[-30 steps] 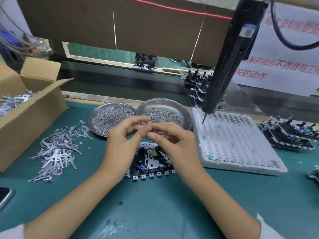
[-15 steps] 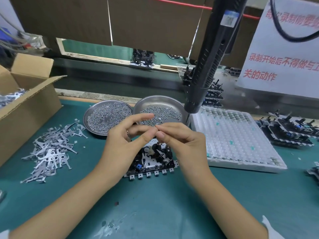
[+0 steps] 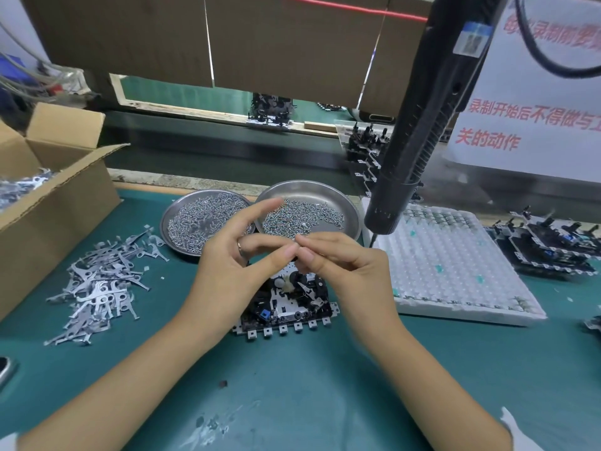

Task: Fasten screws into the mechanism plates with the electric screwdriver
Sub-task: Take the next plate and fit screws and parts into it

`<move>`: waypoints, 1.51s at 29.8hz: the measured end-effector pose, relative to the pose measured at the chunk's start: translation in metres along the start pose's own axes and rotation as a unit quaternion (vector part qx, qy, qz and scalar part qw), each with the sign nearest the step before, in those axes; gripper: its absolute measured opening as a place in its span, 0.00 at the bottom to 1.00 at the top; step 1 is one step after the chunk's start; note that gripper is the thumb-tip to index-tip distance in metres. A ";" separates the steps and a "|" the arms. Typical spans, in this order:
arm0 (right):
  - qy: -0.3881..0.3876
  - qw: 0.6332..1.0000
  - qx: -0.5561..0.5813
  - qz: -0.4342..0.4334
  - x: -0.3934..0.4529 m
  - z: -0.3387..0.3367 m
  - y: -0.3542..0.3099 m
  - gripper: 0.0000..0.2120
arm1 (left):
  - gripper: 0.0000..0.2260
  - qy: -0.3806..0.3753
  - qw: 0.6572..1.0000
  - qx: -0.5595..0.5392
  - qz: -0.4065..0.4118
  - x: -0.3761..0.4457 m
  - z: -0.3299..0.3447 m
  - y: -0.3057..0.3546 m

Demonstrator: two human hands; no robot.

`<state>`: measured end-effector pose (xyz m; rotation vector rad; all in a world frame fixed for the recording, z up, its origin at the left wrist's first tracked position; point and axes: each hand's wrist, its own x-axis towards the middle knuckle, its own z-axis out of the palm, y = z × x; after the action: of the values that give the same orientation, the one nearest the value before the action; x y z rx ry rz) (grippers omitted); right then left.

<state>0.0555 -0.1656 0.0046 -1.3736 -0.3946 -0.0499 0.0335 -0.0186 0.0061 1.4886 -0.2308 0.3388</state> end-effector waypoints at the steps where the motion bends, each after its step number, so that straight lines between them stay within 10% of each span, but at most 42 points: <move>1: 0.001 1.000 0.005 0.003 0.000 0.001 0.000 0.07 | 0.22 0.000 1.000 -0.002 0.004 0.000 0.000 0.000; 13: 0.059 0.997 0.033 0.038 -0.003 0.007 0.003 0.06 | 0.24 0.025 0.988 0.124 0.090 -0.004 0.000 -0.008; 18: 0.107 0.994 -0.021 0.019 0.001 0.001 0.002 0.07 | 0.13 0.111 0.865 0.478 0.108 0.025 -0.045 -0.019; 27: 0.078 0.994 -0.060 0.052 0.000 0.003 0.007 0.07 | 0.08 0.122 0.799 0.585 0.057 0.029 -0.060 -0.022; 34: 0.030 0.996 -0.057 0.056 -0.002 0.008 0.002 0.08 | 0.12 -0.028 0.898 0.365 0.244 0.000 -0.009 -0.005; 40: -0.022 0.997 -0.054 0.056 -0.002 0.005 0.001 0.08 | 0.07 0.031 0.936 0.268 0.225 -0.003 -0.003 -0.013; 45: 0.017 0.956 -0.290 -0.045 0.021 -0.004 0.007 0.11 | 0.02 0.088 0.940 0.277 0.179 -0.002 -0.006 -0.011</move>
<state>0.0778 -0.1643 0.0032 -1.9299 -0.4312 -0.2826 0.0351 -0.0128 -0.0057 1.9580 -0.2762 0.8833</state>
